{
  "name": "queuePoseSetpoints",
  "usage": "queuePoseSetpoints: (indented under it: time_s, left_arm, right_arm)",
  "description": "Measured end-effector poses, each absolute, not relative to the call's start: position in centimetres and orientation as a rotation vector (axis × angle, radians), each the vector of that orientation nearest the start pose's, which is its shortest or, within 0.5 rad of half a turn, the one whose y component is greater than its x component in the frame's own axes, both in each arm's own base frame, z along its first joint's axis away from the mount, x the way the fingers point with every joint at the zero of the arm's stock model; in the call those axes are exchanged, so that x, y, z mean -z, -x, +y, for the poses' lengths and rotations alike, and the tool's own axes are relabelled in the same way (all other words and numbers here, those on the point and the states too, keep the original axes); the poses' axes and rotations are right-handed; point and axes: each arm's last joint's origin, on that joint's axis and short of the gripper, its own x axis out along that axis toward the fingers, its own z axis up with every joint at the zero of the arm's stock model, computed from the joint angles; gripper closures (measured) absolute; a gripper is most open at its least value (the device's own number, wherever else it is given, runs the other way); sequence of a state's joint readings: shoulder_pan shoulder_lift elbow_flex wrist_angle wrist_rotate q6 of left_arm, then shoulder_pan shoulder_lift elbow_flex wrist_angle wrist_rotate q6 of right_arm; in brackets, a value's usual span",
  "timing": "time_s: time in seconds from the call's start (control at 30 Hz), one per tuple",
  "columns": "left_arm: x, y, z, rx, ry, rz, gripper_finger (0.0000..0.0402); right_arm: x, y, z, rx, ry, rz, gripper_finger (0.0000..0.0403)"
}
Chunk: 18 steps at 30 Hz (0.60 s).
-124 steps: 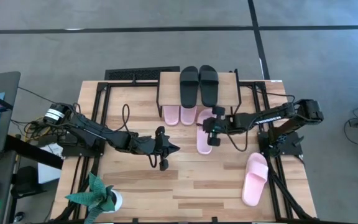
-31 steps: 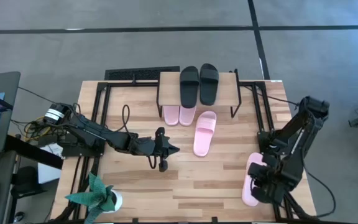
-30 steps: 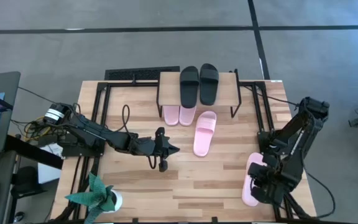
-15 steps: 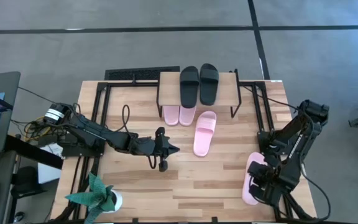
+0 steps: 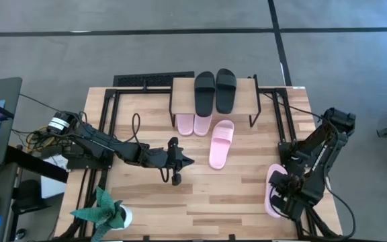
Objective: Pick and place slides into the shelf
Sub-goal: Put the pink slipper under the shelf
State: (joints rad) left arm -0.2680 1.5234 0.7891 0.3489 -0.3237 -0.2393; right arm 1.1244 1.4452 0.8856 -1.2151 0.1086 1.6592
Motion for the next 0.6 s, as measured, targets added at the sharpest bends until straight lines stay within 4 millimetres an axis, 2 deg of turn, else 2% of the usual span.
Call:
queuePoseSetpoints:
  time_s: [0.1, 0.23, 0.6]
  left_arm:
    - [-21.2, -30.9, -7.5, -0.099, 0.124, 0.359, 0.0401]
    - [-21.2, -30.9, -7.5, -0.100, 0.124, 0.359, 0.0401]
    - [-21.2, -30.9, -7.5, -0.104, 0.131, 0.358, 0.0401]
  right_arm:
    - [-19.2, -9.2, 18.4, 0.576, -0.220, 1.460, 0.0394]
    - [-19.2, -9.5, 18.3, 0.585, -0.228, 1.457, 0.0400]
    - [-21.5, -11.1, 17.6, 0.616, -0.124, 1.311, 0.0403]
